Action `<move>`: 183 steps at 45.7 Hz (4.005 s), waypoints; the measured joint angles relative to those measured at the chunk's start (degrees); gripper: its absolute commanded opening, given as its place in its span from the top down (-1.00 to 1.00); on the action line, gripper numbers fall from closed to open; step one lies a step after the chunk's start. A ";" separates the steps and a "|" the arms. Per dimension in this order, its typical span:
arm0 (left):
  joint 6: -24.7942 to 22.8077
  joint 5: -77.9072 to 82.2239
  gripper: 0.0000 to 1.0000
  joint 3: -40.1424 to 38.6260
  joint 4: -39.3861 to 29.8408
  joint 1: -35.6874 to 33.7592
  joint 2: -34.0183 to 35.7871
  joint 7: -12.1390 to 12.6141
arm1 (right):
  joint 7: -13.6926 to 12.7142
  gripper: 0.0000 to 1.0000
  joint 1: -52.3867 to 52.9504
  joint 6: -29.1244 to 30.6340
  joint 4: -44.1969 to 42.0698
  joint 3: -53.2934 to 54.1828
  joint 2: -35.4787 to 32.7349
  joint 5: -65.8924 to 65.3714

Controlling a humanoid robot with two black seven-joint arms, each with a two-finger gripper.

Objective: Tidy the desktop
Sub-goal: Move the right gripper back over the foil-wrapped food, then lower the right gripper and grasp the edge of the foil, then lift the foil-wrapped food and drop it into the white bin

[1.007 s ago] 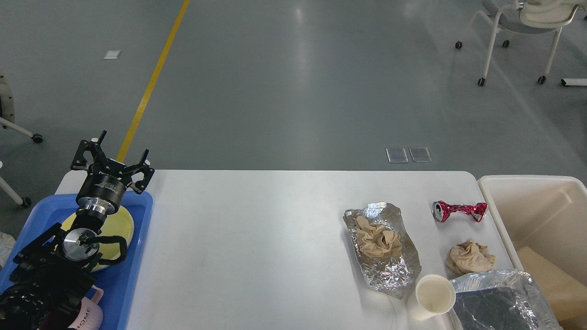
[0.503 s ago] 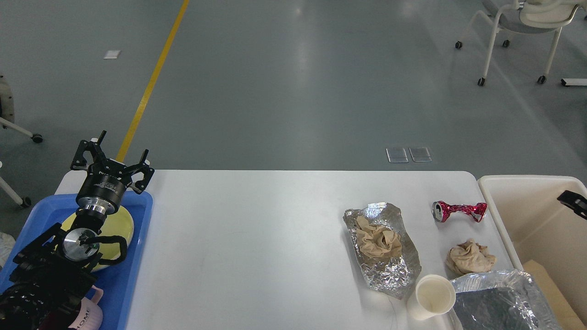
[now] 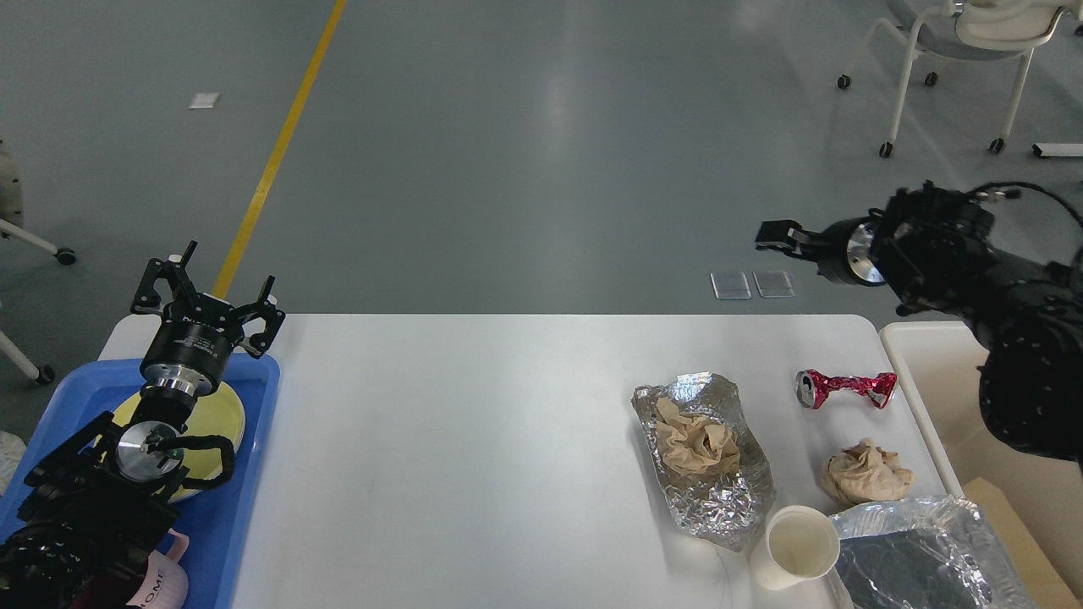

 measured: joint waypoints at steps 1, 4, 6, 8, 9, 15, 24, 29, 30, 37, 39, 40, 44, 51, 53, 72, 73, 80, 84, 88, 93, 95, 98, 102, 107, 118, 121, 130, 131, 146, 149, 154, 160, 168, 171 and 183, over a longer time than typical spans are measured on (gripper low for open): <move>0.00 0.00 -0.95 0.00 0.00 0.00 0.01 0.00 | -0.01 -1.00 1.34 1.51 0.31 -0.34 0.72 -0.07; 0.00 0.00 -0.95 0.00 0.00 0.00 0.08 0.00 | -0.04 -1.00 5.62 5.62 2.47 -0.69 2.06 -0.17; 0.00 0.00 -0.95 0.00 0.00 -0.01 0.11 0.00 | -0.04 -1.00 9.26 7.75 5.48 -0.67 2.87 -0.20; 0.00 0.00 -0.95 0.00 0.00 -0.02 0.10 0.00 | -0.01 -1.00 14.02 9.32 10.83 -0.52 3.63 -0.21; 0.00 0.00 -0.95 0.00 0.00 -0.04 0.10 0.00 | -0.03 -1.00 16.28 9.71 13.94 -0.50 3.85 -0.21; 0.00 -0.01 -0.95 0.00 0.00 -0.06 0.10 0.00 | -0.29 -1.00 32.04 9.43 40.40 -0.18 4.59 -0.24; 0.00 -0.04 -0.95 0.00 0.00 -0.06 0.09 0.00 | -1.28 -1.00 43.45 -1.27 68.39 -0.32 7.09 0.56; 0.00 -0.04 -0.95 0.00 0.00 -0.03 0.09 0.00 | -1.72 -1.00 44.98 -7.31 77.44 -0.74 8.77 1.33; 0.00 -0.04 -0.95 0.00 0.00 -0.02 0.09 0.00 | -1.75 -1.00 45.01 -8.52 78.88 -0.81 9.27 1.81; -0.01 -0.04 -0.95 -0.08 0.00 -0.01 0.09 0.00 | -1.89 -1.00 41.32 -15.71 81.70 -1.77 11.29 5.58; -0.04 -0.04 -0.95 -0.09 0.01 0.00 0.09 0.00 | -1.94 -1.00 39.86 -16.99 81.38 -3.02 11.33 5.99; -0.05 -0.04 -0.95 -0.09 0.01 0.01 0.09 0.00 | -1.93 -1.00 39.35 -17.39 81.19 -3.67 11.31 6.08; -0.10 -0.04 -0.95 -0.15 0.01 0.01 0.09 0.00 | -1.89 -1.00 37.46 -18.43 80.81 -6.78 10.49 6.19; -0.10 0.00 -0.95 -0.18 0.01 0.01 0.09 0.00 | -1.76 -1.00 32.92 -21.75 80.93 -10.55 6.72 6.30; -0.10 -0.01 -0.95 -0.18 0.01 0.00 0.09 0.00 | -1.74 -1.00 31.42 -23.37 80.98 -10.77 5.88 6.60; -0.11 0.00 -0.95 -0.09 0.01 0.00 0.09 0.00 | -1.28 -1.00 19.86 -30.45 77.43 -8.19 7.68 12.37; -0.11 0.00 -0.95 -0.09 0.01 0.00 0.09 0.00 | -1.27 -1.00 19.51 -30.47 77.40 -7.84 7.69 12.96; -0.11 0.00 -0.95 -0.09 0.01 0.00 0.09 0.00 | -1.28 -1.00 17.05 -30.55 77.31 -5.66 7.97 17.29; -0.11 0.00 -0.95 -0.09 0.01 0.00 0.09 0.00 | -1.38 -1.00 16.72 -30.59 77.08 -4.24 8.01 18.39; -0.11 0.00 -0.95 -0.09 0.01 0.00 0.09 0.00 | -1.55 -1.00 16.16 -30.66 76.05 -3.81 8.04 19.23; -0.11 0.00 -0.95 -0.09 0.01 0.00 0.09 0.00 | -1.60 -1.00 14.58 -31.20 74.13 -3.74 8.10 20.45; -0.11 0.00 -0.95 -0.09 0.01 0.00 0.09 0.00 | -1.62 -1.00 13.77 -31.88 73.33 -3.77 8.11 20.85; -0.11 0.00 -0.95 -0.09 0.01 0.00 0.09 0.00 | -1.68 -1.00 12.52 -32.82 72.41 -3.80 8.15 21.17; -0.11 0.00 -0.95 -0.09 0.01 0.00 0.09 0.00 | -1.77 -1.00 11.09 -33.42 71.36 -3.87 8.21 21.32; -0.11 0.00 -0.95 -0.09 0.01 0.00 0.09 0.00 | -1.85 -1.00 9.83 -34.02 70.33 -4.09 8.43 22.35; -0.11 0.00 -0.95 -0.09 0.01 0.00 0.09 0.00 | -1.88 -0.90 8.97 -34.68 69.41 -4.17 8.61 25.10; -0.11 0.00 -0.95 -0.09 0.01 0.00 0.09 0.00 | -1.88 -0.50 8.33 -34.72 68.83 -4.01 8.70 25.95; -0.11 0.00 -0.95 -0.09 0.01 0.00 0.09 0.00 | -1.81 1.00 6.47 -36.57 67.76 -3.74 9.50 28.20; -0.11 0.00 -0.95 -0.09 0.01 0.00 0.09 0.00 | -1.82 1.00 6.39 -37.12 67.74 -3.74 9.61 28.27; -0.11 0.00 -0.95 -0.09 0.01 0.00 0.09 0.00 | -1.91 1.00 6.94 -41.20 68.53 -3.71 9.69 28.52; -0.11 0.00 -0.95 -0.09 0.01 0.00 0.09 0.00 | -1.91 1.00 7.13 -41.46 68.82 -3.67 9.75 28.52; -0.11 0.00 -0.95 -0.09 0.01 0.00 0.09 0.00 | -1.91 1.00 7.49 -41.55 69.21 -3.65 9.77 28.52; -0.11 0.00 -0.95 -0.09 0.01 0.00 0.09 0.00 | -1.87 1.00 9.42 -41.19 70.07 -3.66 9.61 28.50; -0.11 0.00 -0.95 -0.09 0.01 0.00 0.09 0.00 | -1.54 1.00 16.77 -38.58 72.80 -4.60 7.98 25.68; -0.16 0.00 -0.95 -0.10 0.01 -0.01 0.09 0.00 | -1.43 1.00 21.92 -35.49 74.29 -5.00 5.84 21.96; -0.17 0.00 -0.95 -0.22 -0.01 0.02 0.09 0.00 | -1.05 1.00 46.94 -8.64 78.28 -4.43 -2.67 8.48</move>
